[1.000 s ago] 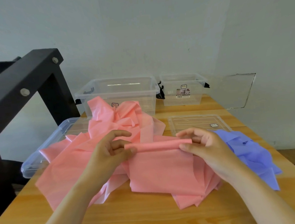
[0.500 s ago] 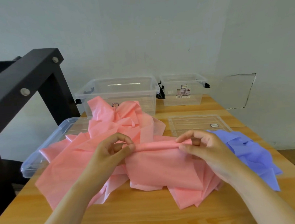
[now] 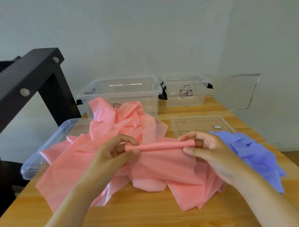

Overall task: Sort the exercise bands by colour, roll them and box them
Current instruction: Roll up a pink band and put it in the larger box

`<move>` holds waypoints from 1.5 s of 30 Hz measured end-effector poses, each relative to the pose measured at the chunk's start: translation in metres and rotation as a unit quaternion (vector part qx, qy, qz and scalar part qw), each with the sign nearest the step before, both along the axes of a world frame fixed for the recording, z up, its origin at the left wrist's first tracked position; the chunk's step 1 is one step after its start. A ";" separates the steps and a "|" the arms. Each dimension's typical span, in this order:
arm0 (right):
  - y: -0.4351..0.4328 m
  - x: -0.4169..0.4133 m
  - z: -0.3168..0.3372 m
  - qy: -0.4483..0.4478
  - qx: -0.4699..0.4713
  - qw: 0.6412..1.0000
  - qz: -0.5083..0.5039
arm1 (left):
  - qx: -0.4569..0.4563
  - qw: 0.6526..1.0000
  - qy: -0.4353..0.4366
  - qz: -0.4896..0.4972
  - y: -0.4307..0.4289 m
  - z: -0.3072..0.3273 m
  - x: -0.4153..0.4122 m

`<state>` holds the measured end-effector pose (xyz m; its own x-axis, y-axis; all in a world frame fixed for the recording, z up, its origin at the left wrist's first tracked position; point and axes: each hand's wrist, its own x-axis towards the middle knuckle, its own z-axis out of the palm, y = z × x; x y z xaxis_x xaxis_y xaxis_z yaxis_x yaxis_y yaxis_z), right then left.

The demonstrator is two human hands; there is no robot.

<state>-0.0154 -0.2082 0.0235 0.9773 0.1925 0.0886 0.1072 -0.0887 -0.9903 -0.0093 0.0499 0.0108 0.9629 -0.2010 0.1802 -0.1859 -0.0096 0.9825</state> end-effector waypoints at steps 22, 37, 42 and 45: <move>-0.001 -0.001 0.001 -0.019 0.013 1.000 -0.019 | 0.015 1.000 -0.011 -0.003 -0.002 0.000 -0.002; 0.003 -0.004 0.005 -0.034 0.004 0.999 -0.014 | 0.072 0.996 -0.042 0.015 -0.002 -0.005 0.002; 0.002 -0.004 0.007 -0.023 0.038 0.999 -0.005 | 0.056 0.997 -0.044 0.012 -0.003 -0.005 0.002; 0.000 -0.003 0.007 -0.010 0.058 0.998 -0.001 | 0.048 0.998 -0.038 0.011 -0.003 -0.004 0.000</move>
<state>-0.0185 -0.2083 0.0303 0.9754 0.1785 0.1294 0.1266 0.0269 -0.9916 -0.0091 0.0470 0.0063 0.9516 -0.2001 0.2331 -0.2580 -0.1087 0.9600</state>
